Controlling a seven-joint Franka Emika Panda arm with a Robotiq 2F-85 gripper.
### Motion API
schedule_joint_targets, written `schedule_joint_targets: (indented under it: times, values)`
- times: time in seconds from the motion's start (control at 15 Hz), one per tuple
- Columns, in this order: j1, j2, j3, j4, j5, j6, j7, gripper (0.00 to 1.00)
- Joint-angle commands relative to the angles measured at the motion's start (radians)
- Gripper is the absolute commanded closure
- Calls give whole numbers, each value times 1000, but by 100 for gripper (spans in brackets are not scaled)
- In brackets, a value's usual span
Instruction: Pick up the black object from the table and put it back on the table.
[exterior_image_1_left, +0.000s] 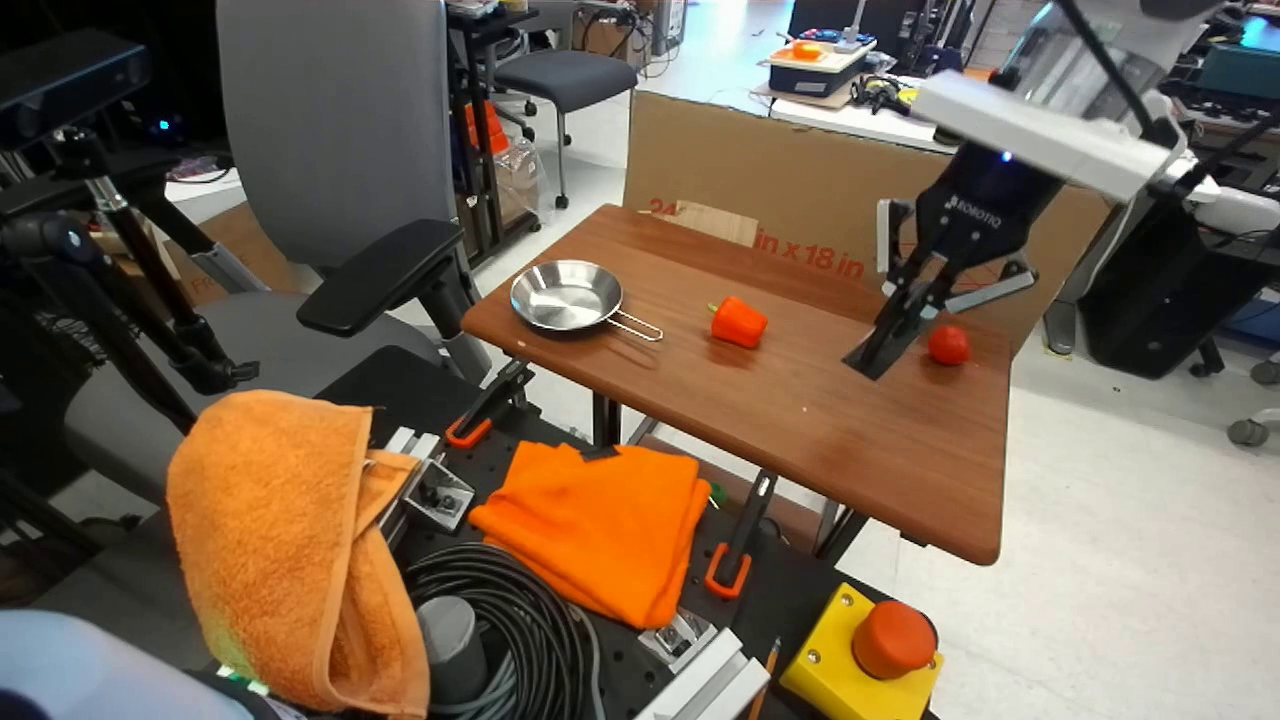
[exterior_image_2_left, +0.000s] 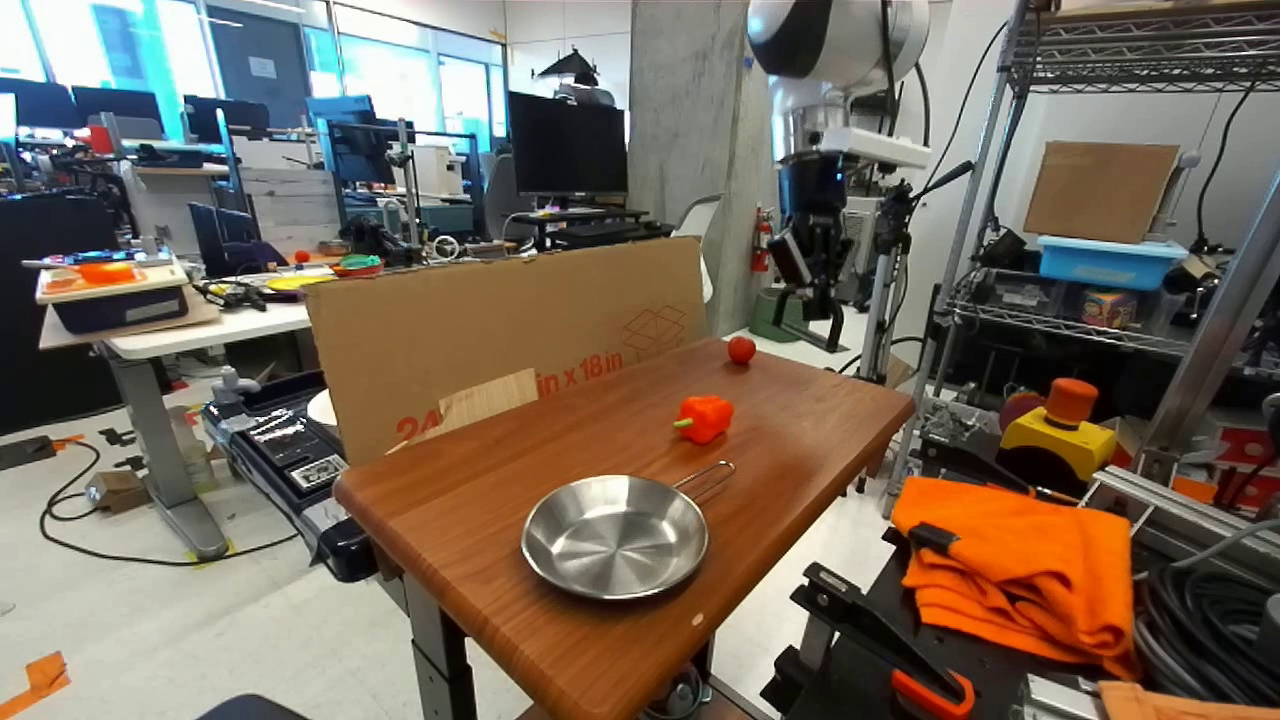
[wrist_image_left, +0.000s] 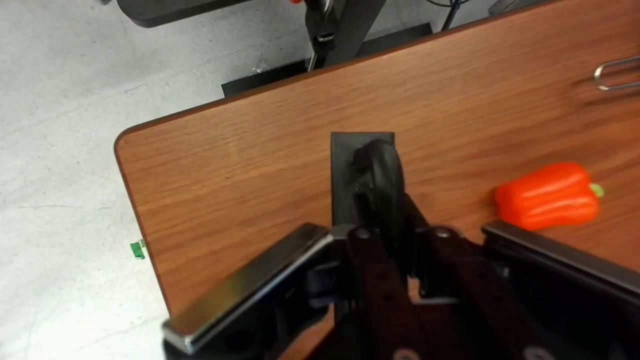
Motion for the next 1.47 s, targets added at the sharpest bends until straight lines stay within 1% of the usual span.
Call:
schedule_joint_targets:
  times: [0.0,0.2,0.47,0.6,0.87,1.07,1.27,1.4]
  values:
    - [28,-178,25,-100,-1,-59,-40,96]
    - [60,-257,43,-141,4,-86,-73,96]
    - [104,-303,68,-184,7,-106,-110,96]
    - [127,-315,79,-203,-12,-111,-130,96]
    - [172,-347,96,-247,-123,-100,-142,96]
    - [204,-367,113,-271,-203,-117,-158,96]
    - [235,-391,138,-295,-259,-127,-176,96]
    - [254,-405,156,-312,-277,-119,-206,96]
